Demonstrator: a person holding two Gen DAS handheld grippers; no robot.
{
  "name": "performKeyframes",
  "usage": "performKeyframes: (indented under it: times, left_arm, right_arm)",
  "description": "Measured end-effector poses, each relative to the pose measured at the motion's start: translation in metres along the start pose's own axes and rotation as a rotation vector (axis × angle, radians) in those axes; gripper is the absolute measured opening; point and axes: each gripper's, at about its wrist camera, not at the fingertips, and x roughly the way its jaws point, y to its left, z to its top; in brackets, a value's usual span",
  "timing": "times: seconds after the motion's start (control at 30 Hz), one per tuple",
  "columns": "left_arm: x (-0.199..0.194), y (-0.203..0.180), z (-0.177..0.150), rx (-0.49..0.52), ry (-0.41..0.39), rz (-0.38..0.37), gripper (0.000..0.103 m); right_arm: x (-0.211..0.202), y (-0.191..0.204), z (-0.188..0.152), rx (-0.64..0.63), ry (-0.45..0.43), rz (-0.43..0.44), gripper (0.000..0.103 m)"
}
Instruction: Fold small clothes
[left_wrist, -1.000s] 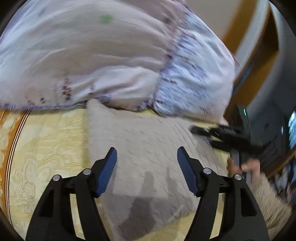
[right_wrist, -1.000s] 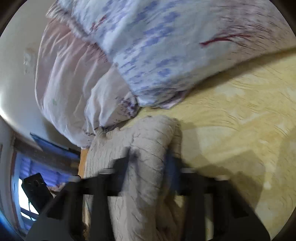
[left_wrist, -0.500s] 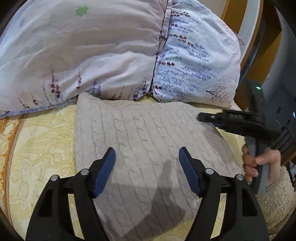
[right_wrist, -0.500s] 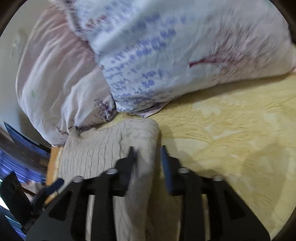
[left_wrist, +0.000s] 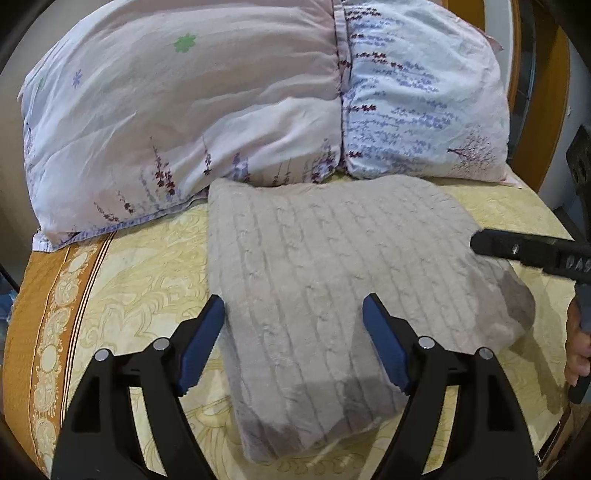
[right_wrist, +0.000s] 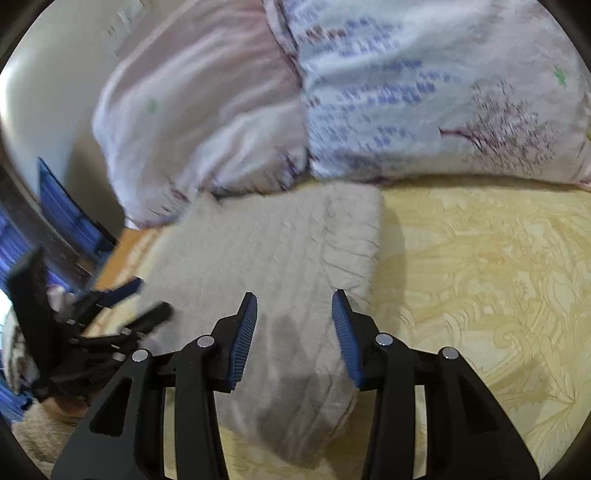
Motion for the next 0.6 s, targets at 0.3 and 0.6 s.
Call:
performKeyframes:
  times: [0.3, 0.6]
  left_arm:
    - [0.023, 0.002, 0.001, -0.039, 0.046, 0.009, 0.087]
    - [-0.014, 0.024, -0.023, -0.026, 0.005, 0.083, 0.086]
  right_arm:
    - [0.024, -0.017, -0.003, 0.065, 0.029, -0.057, 0.051]
    - [-0.032, 0.003, -0.035, -0.046, -0.079, -0.143, 0.051]
